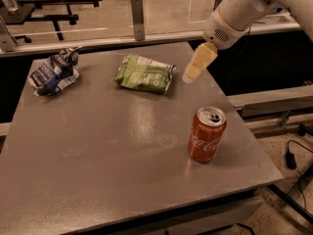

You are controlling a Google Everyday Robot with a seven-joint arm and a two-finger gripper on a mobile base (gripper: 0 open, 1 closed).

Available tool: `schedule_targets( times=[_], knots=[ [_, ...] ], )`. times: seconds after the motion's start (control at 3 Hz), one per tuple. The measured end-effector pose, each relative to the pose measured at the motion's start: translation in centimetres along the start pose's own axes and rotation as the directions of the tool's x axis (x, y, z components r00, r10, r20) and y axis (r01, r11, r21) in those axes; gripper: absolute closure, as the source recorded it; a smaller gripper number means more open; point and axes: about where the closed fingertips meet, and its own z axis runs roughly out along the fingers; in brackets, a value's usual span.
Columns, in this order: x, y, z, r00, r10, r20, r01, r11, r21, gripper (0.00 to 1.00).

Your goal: Move green jalapeno chip bag near blue chip bag

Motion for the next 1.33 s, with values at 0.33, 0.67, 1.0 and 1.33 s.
schedule_targets(
  times=[0.33,0.67,1.0,1.33],
  knots=[
    [-1.5,-0.4,4.4,1.000,0.004,-0.031,-0.005,0.9998,-0.017,0.00],
    [-2.4,-0.5,6.9,0.999,0.005,-0.052,-0.006,0.9995,-0.030,0.00],
    [-3.9,-0.1,8.8,0.999,-0.002,-0.050,0.000,0.9986,-0.053,0.00],
    [-5.4,0.6,10.6,0.998,-0.018,-0.055,0.014,0.9963,-0.084,0.00]
  ],
)
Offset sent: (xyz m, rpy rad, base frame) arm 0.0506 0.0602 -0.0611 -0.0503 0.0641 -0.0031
